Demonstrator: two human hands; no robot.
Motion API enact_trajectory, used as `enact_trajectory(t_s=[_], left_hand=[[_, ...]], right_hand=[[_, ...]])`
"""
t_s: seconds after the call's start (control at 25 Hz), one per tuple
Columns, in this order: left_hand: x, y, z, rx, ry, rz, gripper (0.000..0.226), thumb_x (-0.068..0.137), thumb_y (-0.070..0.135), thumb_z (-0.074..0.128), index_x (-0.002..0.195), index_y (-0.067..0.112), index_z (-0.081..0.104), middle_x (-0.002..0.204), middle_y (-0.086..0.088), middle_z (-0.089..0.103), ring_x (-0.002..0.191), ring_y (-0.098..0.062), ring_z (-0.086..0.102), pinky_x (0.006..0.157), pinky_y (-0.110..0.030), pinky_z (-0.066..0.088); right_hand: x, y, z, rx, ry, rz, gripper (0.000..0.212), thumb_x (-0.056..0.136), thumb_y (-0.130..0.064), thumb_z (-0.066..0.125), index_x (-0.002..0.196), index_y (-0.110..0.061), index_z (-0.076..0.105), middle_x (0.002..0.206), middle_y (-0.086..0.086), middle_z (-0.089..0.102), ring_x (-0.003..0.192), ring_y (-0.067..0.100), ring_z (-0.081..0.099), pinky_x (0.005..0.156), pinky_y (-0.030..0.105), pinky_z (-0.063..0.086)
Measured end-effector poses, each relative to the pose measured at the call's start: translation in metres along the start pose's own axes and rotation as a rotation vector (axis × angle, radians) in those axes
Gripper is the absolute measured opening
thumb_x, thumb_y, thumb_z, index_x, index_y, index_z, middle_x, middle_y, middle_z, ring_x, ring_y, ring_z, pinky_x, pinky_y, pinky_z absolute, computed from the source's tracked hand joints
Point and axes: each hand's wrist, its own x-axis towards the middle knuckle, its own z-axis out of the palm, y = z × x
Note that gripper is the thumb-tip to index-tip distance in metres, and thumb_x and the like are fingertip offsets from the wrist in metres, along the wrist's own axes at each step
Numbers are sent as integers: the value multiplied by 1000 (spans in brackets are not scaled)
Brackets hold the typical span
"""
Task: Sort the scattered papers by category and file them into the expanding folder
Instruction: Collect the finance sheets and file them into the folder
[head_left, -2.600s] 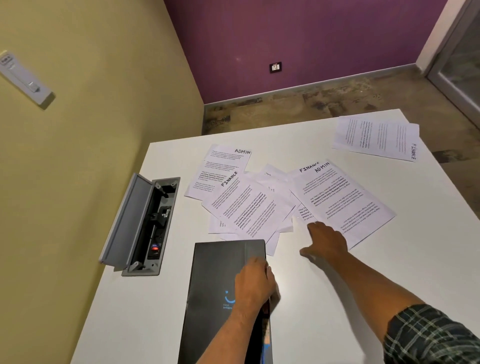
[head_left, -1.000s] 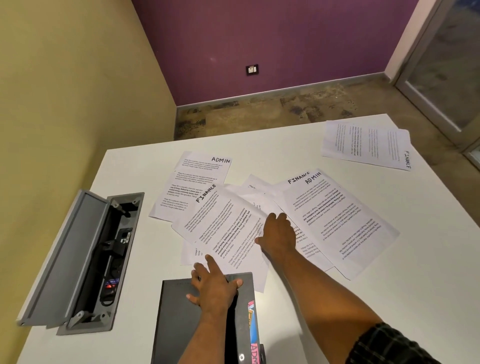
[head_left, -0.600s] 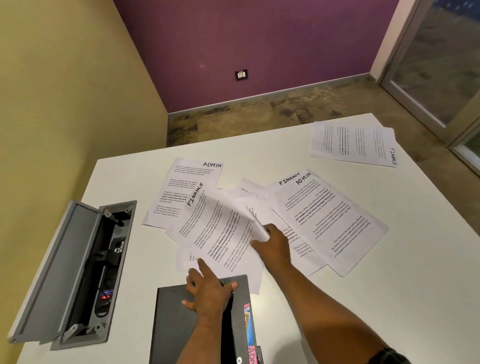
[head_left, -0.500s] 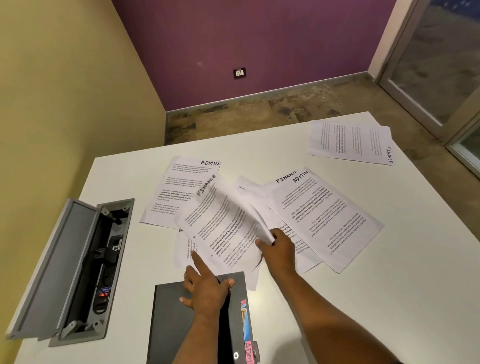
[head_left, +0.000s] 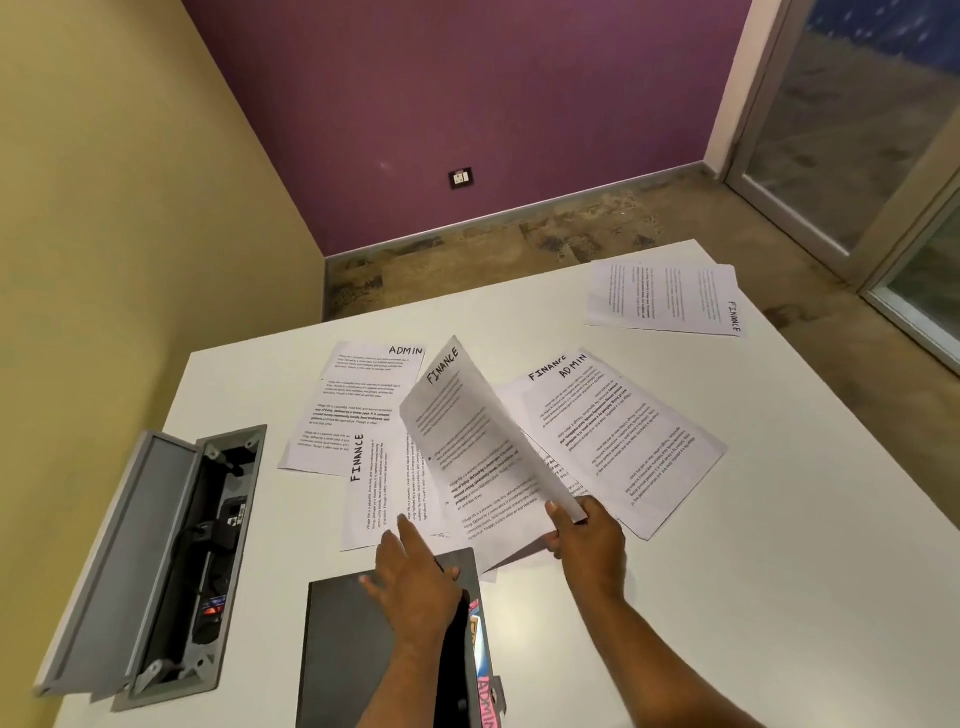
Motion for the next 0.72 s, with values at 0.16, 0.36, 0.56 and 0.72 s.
enact_trajectory(t_s=[0.16, 0.36, 0.56, 0.72], left_hand=[[-25, 27, -3, -535, -24, 35, 85, 90, 57, 58, 155, 15, 22, 155, -6, 37, 143, -22, 33, 120, -45, 25], [-32, 68, -25, -1139, -239, -243, 58, 80, 62, 70, 122, 24, 58, 117, -1, 67, 98, -25, 71, 76, -38, 61], [-44, 80, -15, -1030, -291, -65, 25, 89, 10, 71, 114, 6, 66, 107, -13, 72, 77, -18, 73, 50, -22, 54], [-53, 79, 13, -933, -149, -133, 17, 93, -1, 61, 109, 4, 64, 102, -16, 70, 65, -19, 69, 46, -18, 51]], right_hand=[[1, -28, -27, 204, 64, 10, 18, 92, -32, 71, 95, -15, 68, 77, 6, 73, 55, 9, 67, 49, 16, 51], [8, -33, -64, 403, 64, 115, 17, 88, -25, 77, 97, -12, 70, 68, 11, 73, 50, 15, 65, 54, 35, 54], [22, -15, -89, 369, 10, 203, 22, 89, -32, 76, 94, -12, 69, 66, 18, 72, 48, 24, 60, 49, 30, 47], [42, 3, -105, 242, -25, 214, 18, 87, -28, 78, 92, -11, 73, 68, 16, 74, 56, 27, 62, 55, 32, 45]])
